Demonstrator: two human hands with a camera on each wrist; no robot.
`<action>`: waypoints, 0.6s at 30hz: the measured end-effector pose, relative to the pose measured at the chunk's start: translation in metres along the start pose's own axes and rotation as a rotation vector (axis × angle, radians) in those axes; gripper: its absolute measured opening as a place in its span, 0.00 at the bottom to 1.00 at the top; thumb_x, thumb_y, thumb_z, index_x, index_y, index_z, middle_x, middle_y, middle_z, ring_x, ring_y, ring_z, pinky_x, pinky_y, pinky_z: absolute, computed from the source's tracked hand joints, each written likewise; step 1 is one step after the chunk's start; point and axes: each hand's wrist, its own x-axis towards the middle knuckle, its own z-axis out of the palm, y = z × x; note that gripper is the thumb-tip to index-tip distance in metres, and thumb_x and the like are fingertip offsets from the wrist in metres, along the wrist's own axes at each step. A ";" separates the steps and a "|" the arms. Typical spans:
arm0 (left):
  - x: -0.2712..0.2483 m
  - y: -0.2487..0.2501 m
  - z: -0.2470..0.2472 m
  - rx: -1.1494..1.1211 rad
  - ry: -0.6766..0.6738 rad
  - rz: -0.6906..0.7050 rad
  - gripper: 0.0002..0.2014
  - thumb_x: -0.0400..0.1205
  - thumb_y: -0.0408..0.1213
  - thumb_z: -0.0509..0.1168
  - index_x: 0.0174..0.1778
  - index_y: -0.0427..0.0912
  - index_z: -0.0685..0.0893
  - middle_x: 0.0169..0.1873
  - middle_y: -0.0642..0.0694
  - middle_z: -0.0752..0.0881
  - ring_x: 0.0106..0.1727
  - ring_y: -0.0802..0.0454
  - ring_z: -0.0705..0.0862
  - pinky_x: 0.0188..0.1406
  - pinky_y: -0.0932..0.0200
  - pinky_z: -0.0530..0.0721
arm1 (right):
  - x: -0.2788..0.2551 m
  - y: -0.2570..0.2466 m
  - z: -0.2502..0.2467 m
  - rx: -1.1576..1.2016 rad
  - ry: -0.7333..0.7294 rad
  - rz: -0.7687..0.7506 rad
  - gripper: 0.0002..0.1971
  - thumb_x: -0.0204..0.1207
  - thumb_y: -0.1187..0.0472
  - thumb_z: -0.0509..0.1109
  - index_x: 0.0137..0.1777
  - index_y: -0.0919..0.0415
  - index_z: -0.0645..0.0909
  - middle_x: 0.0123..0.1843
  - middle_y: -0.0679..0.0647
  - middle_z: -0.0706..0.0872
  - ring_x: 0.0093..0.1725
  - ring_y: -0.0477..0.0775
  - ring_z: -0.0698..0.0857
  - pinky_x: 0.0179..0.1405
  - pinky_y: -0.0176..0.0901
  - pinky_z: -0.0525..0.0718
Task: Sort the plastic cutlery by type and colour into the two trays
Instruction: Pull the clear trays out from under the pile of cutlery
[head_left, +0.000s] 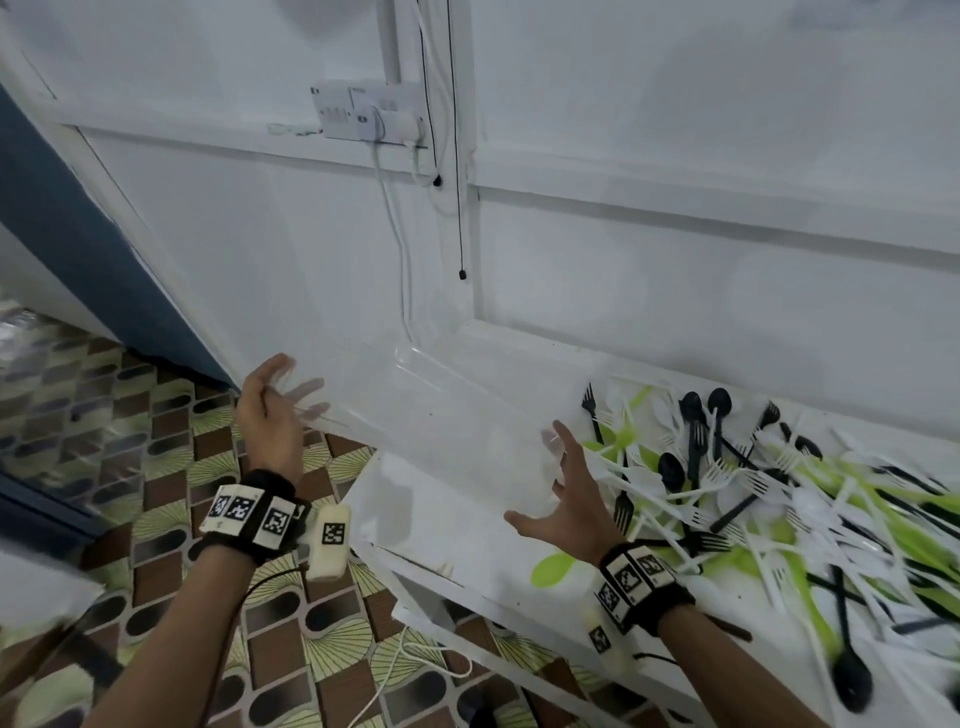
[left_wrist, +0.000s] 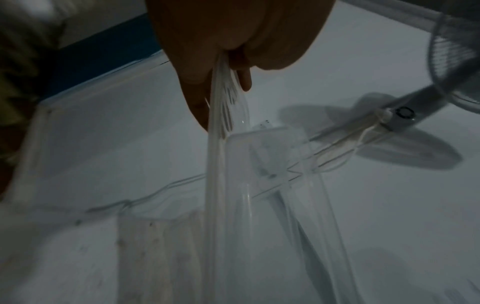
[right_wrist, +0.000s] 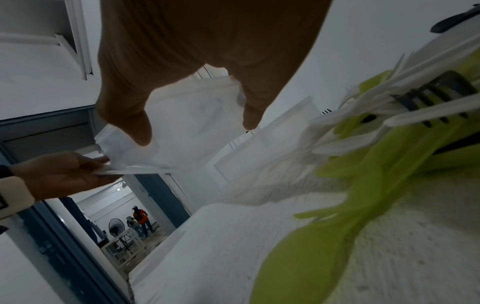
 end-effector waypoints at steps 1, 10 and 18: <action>0.000 -0.008 0.001 -0.042 0.003 -0.108 0.18 0.92 0.26 0.48 0.74 0.36 0.76 0.73 0.41 0.81 0.54 0.47 0.92 0.40 0.55 0.93 | 0.001 -0.002 0.001 -0.013 -0.004 -0.001 0.66 0.58 0.54 0.91 0.89 0.49 0.47 0.85 0.40 0.62 0.83 0.30 0.61 0.72 0.27 0.69; -0.016 -0.085 0.012 -0.161 -0.215 -0.755 0.21 0.91 0.47 0.56 0.76 0.41 0.80 0.73 0.41 0.83 0.69 0.35 0.85 0.60 0.39 0.88 | 0.006 0.015 0.003 -0.281 -0.139 0.087 0.70 0.58 0.41 0.85 0.89 0.49 0.37 0.86 0.46 0.54 0.86 0.48 0.59 0.78 0.55 0.75; -0.001 -0.109 0.022 0.369 -0.306 -0.664 0.27 0.88 0.57 0.60 0.77 0.42 0.76 0.72 0.45 0.80 0.70 0.41 0.77 0.63 0.45 0.72 | -0.001 0.016 0.011 -0.410 -0.172 0.136 0.75 0.55 0.30 0.84 0.89 0.53 0.36 0.88 0.50 0.49 0.88 0.51 0.53 0.85 0.52 0.65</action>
